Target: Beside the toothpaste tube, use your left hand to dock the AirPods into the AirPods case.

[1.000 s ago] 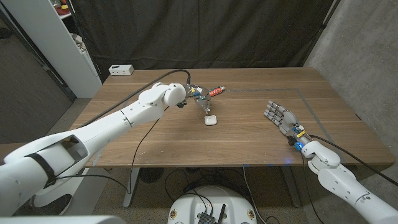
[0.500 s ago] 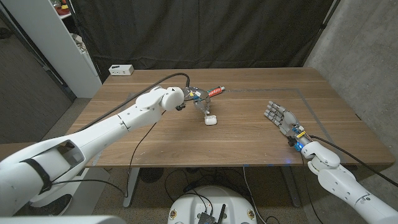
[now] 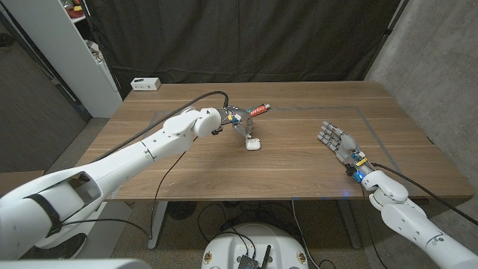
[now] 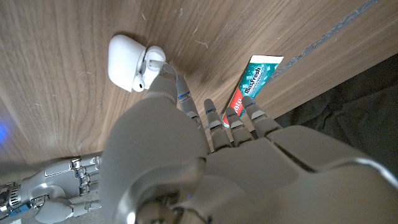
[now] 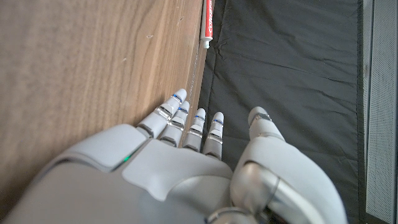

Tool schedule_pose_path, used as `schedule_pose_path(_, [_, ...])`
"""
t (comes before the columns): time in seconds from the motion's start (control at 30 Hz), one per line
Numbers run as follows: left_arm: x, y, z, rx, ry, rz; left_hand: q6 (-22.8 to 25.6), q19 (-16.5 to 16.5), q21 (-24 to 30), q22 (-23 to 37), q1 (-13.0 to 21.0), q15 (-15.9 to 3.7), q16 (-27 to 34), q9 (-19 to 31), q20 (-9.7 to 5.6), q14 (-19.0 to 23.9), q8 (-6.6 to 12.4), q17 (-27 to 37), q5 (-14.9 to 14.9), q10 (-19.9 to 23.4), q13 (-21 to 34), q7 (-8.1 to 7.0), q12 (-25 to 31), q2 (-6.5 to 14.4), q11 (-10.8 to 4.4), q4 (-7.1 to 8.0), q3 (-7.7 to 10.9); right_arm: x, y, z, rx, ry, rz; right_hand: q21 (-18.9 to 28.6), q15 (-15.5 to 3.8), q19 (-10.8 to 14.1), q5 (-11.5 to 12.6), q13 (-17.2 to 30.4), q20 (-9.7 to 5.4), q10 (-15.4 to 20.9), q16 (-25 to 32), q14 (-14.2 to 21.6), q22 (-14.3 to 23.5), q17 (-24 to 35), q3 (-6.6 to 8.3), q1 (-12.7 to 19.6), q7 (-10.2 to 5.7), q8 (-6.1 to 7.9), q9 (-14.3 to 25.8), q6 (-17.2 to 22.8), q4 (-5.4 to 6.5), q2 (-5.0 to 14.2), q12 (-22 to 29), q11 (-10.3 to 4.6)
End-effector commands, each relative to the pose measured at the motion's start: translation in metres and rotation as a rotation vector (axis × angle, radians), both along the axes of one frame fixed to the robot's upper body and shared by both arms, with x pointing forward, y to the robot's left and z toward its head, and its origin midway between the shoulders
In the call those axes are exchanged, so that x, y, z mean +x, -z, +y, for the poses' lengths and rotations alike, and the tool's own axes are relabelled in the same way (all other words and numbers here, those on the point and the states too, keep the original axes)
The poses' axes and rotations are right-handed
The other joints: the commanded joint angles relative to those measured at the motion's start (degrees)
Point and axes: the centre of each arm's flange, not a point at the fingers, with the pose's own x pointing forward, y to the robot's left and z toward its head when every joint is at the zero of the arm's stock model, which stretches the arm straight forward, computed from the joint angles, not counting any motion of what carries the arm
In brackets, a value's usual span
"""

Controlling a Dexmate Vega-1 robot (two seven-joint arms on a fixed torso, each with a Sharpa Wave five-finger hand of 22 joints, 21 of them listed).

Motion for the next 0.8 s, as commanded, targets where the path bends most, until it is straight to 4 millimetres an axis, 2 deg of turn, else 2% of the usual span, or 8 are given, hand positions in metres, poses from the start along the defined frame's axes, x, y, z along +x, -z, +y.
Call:
schedule_pose_path(0.03, [0.004,0.012,0.0,-0.024,0.012,-0.01,0.3,0.1,0.3,0.3,0.6,-5.57,0.1,0.3,0.03,0.7,0.25,0.0,0.0,0.5,0.1,0.33,0.3,0.1,0.12,0.17,0.16,-0.001,0.005,0.0,0.01,0.012,0.009,0.1,-5.24,0.2,0.0,0.2,0.61,0.2,0.3,0.3,0.3,0.1,0.02,-0.2,0.16,0.04,0.2,0.4,-0.26,-0.33,0.3,0.24])
schedule_pose_path(0.43, [0.001,0.022,0.0,-0.075,0.041,-0.021,0.8,0.5,0.5,0.3,0.6,-6.01,0.3,0.4,-0.28,1.7,0.2,0.0,-0.1,1.6,0.1,0.52,0.6,0.0,-0.31,0.16,0.11,-0.004,0.01,-0.003,0.014,0.019,0.01,0.1,-5.17,0.1,0.0,0.2,0.59,0.1,0.3,0.2,0.3,0.1,-0.07,-0.4,0.13,0.01,0.2,0.4,-0.22,-0.4,0.2,0.0])
schedule_pose_path(0.47, [0.001,0.023,0.0,-0.074,0.04,-0.021,0.9,0.5,0.5,0.3,0.6,-6.02,0.3,0.4,-0.28,1.8,0.2,0.0,-0.1,1.7,0.1,0.61,0.7,0.0,-0.18,0.15,0.11,-0.004,0.01,-0.003,0.017,0.019,0.01,0.1,-5.18,0.1,0.0,0.2,0.6,0.1,0.3,0.2,0.3,0.1,-0.09,-0.4,0.1,0.01,0.2,0.4,-0.19,-0.38,0.2,0.52])
schedule_pose_path(0.8, [-0.004,0.027,0.001,-0.073,0.027,-0.01,0.8,0.6,0.5,0.3,0.7,-6.13,0.2,0.7,-0.36,2.0,0.12,0.0,-0.1,1.7,0.2,0.59,0.6,0.0,-0.45,0.07,0.11,-0.003,0.011,-0.003,0.014,0.015,0.012,0.1,-5.14,0.1,0.0,0.2,0.61,0.2,0.2,0.2,0.3,0.1,-0.09,-0.4,0.17,-0.04,0.2,0.3,-0.24,-0.4,0.3,0.13])
